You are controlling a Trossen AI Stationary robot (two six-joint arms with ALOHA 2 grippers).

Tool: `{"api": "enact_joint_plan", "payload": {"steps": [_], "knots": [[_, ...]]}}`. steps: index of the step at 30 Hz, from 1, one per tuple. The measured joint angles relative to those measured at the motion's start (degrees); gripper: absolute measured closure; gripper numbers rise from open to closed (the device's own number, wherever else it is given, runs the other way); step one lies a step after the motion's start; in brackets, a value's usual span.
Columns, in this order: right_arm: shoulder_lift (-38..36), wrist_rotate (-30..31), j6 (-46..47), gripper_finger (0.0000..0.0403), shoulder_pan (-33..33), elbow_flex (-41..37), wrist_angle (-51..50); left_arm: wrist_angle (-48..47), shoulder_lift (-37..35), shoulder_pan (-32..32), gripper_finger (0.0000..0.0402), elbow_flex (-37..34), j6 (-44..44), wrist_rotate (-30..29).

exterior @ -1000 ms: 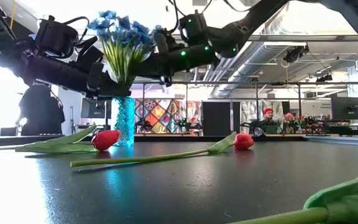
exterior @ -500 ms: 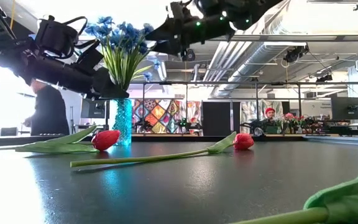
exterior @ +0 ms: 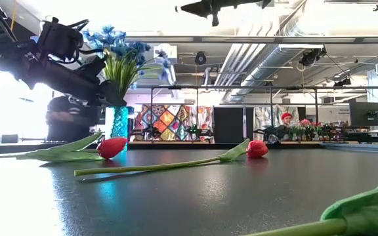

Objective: Sort flowers into vase by color
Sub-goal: Adjust the blue vase on the top left of the table

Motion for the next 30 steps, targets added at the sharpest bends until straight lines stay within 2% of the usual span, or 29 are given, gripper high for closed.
{"api": "enact_joint_plan", "payload": {"steps": [10, 17, 24, 30], "knots": [[-1.78, 0.13, -0.36, 0.0183, -1.29, 0.00, -2.53, -3.19, -0.02, 0.35, 0.0212, 0.04, -0.88, -18.21], [-1.66, -0.63, -0.26, 0.0183, -1.88, 0.00, -2.85, -5.95, -0.09, 3.37, 0.0198, 0.11, -6.66, -18.72], [-1.66, -1.59, 0.21, 0.0183, -1.92, 0.00, -4.86, -5.81, -0.22, 3.80, 0.0161, 0.09, -5.03, -18.87], [-2.04, -4.23, 2.50, 0.0183, -1.92, 0.00, -6.54, -9.84, -5.02, 3.29, 0.0126, -0.11, -4.99, -18.90]]}}
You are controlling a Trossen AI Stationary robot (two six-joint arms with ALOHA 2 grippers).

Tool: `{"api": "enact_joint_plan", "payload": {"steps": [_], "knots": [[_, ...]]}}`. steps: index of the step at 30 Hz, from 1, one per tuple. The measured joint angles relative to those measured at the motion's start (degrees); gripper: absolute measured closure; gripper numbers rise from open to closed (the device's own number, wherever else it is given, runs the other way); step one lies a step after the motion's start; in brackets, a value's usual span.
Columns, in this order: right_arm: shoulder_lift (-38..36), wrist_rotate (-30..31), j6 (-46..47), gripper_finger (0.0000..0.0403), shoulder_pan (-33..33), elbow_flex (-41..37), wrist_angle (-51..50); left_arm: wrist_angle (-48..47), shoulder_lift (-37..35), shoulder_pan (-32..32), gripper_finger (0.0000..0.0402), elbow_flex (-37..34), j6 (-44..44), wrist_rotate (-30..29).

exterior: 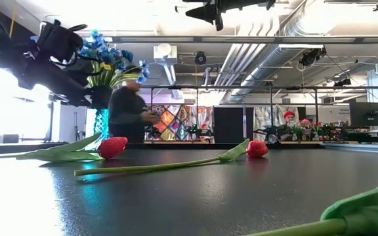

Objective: Sort flowers into vase by color
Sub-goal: Adjust the blue vase on the top left of the table

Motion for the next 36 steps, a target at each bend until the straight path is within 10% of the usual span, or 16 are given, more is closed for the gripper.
{"api": "enact_joint_plan", "payload": {"steps": [15, 29, 36], "knots": [[-4.47, -0.56, 1.82, 0.0183, -1.57, 0.00, -3.01, -24.29, -18.43, 0.38, 0.0090, -0.11, -9.63, 0.98], [-4.45, -0.41, 3.62, 0.0183, -2.60, 0.00, -2.87, -25.87, -15.11, 8.34, 0.0218, -0.26, -15.05, 27.51], [-4.92, -3.61, 7.50, 0.0183, -2.89, 0.00, -3.10, -32.64, -15.09, 7.48, 0.0206, 2.02, -13.51, 43.12]]}}
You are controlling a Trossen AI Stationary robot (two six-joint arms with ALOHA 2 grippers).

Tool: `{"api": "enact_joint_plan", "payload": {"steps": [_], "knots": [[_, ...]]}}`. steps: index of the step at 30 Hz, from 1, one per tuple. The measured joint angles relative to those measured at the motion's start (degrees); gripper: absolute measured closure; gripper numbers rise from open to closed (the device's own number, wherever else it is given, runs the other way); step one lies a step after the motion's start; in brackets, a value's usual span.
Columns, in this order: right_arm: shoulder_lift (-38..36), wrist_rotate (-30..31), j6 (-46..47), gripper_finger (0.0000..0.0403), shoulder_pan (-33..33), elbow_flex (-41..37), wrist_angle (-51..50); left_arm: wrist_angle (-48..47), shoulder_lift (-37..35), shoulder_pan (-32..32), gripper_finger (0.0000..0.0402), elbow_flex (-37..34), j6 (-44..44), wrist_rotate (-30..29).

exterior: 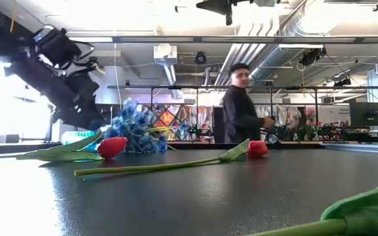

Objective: Sort flowers into vase by color
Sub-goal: Adjust the blue vase on the top left of the table

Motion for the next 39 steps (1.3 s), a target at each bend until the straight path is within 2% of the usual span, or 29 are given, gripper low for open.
{"api": "enact_joint_plan", "payload": {"steps": [3, 8, 13, 17, 22, 31, 39], "knots": [[-2.01, -0.95, 2.37, 0.0183, -0.22, -0.02, -2.49, -9.46, 0.00, -1.33, 0.0180, 5.78, 5.65, 3.90], [-7.15, -1.09, 2.51, 0.0183, -1.21, -0.02, -11.65, -30.51, 1.00, -2.23, 0.0133, 19.86, 16.95, -0.40], [-11.15, -1.10, 1.63, 0.0183, -1.17, -0.02, -19.28, -44.22, 6.88, 0.13, 0.0102, 30.86, 27.25, -1.12], [-12.30, -1.07, 0.63, 0.0183, -0.46, -0.02, -22.95, -50.19, 15.34, 3.06, 0.0098, 36.71, 33.60, 2.74], [-12.45, -1.05, 0.56, 0.0183, 1.02, -0.02, -26.91, -54.88, 25.84, 5.49, 0.0098, 42.74, 42.31, 2.87], [-12.51, 0.70, 0.54, 0.0183, 3.43, -0.02, -33.07, -64.96, 37.80, 9.54, 0.0098, 52.56, 60.47, -4.01], [-12.52, 3.86, 0.54, 0.0183, 5.34, -0.02, -33.26, -65.21, 45.07, 13.45, 0.0098, 55.87, 75.24, -9.39]]}}
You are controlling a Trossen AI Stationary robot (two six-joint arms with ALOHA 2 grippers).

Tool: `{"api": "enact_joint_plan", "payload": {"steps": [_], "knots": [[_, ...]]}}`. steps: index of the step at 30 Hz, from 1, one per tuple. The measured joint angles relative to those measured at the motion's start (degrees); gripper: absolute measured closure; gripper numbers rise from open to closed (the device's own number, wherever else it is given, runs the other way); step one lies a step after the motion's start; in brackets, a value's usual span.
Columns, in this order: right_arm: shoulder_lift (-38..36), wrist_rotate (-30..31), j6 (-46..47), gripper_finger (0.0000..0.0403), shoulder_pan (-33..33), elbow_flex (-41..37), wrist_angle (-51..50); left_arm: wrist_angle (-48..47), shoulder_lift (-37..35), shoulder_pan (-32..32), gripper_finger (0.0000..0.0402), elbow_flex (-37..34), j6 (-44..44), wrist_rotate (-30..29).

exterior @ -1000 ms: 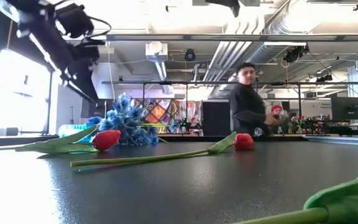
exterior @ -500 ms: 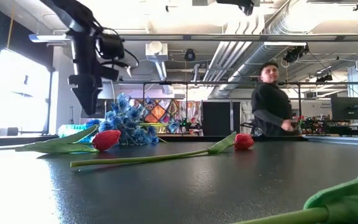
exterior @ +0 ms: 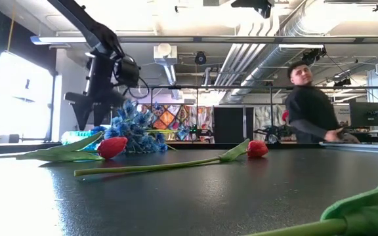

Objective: Sort flowers into vase by color
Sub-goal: Adjust the blue vase on the top left of the table

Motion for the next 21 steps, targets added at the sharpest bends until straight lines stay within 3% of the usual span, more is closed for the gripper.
{"api": "enact_joint_plan", "payload": {"steps": [5, 13, 21], "knots": [[0.00, 1.18, 0.00, 0.0183, 1.09, 0.00, 0.00, 0.43, 3.35, 1.16, 0.0098, 0.27, 6.72, -2.25], [0.00, 2.67, 0.02, 0.0183, 1.51, 0.00, -0.92, 7.42, 4.69, 3.52, 0.0098, 0.25, 13.63, 0.62], [0.00, 2.98, 1.06, 0.0183, 1.49, 0.00, -0.71, 7.23, 4.70, 4.59, 0.0105, -0.36, 14.84, 2.34]]}}
